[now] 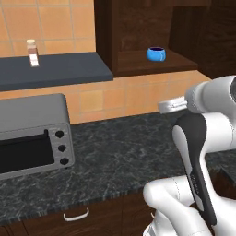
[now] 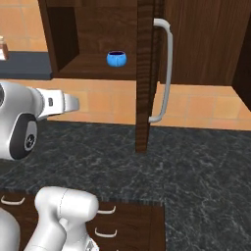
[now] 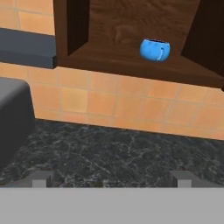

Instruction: Gather all objects into one cabinet and sort the glasses and bowls to opposite sides.

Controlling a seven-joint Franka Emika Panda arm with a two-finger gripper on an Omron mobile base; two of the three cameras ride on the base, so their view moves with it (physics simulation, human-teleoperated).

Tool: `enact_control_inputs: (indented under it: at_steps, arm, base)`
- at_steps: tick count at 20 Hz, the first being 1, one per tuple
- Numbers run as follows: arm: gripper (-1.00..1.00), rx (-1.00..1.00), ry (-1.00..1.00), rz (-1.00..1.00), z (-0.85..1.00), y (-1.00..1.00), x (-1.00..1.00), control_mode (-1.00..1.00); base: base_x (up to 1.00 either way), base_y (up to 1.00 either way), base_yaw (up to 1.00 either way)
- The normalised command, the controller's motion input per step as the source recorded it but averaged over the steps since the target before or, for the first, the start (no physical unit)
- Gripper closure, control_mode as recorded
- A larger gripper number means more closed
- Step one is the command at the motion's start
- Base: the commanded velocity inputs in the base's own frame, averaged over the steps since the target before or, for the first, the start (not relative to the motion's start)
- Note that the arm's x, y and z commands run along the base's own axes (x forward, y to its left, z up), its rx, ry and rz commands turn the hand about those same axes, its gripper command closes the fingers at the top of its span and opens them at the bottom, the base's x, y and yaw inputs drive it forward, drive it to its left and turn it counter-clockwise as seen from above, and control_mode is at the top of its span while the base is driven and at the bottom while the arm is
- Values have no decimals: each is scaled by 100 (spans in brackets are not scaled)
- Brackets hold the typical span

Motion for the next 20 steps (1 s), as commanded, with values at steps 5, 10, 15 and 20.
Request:
enact_control_inputs:
  at_steps: [5,10,15,20]
  arm:
    - [-100,5,-1,0,63,-12,1,-100]
    - [-100,0,-1,-4,56,0,6,-100]
    - [-100,0,0,-3,38,-10,25,-100]
    - [-100,0,0,0,11,-26,42,-100]
  base:
    - [0,0,0]
    - [0,0,0]
    - [0,0,0]
    - [0,0,0]
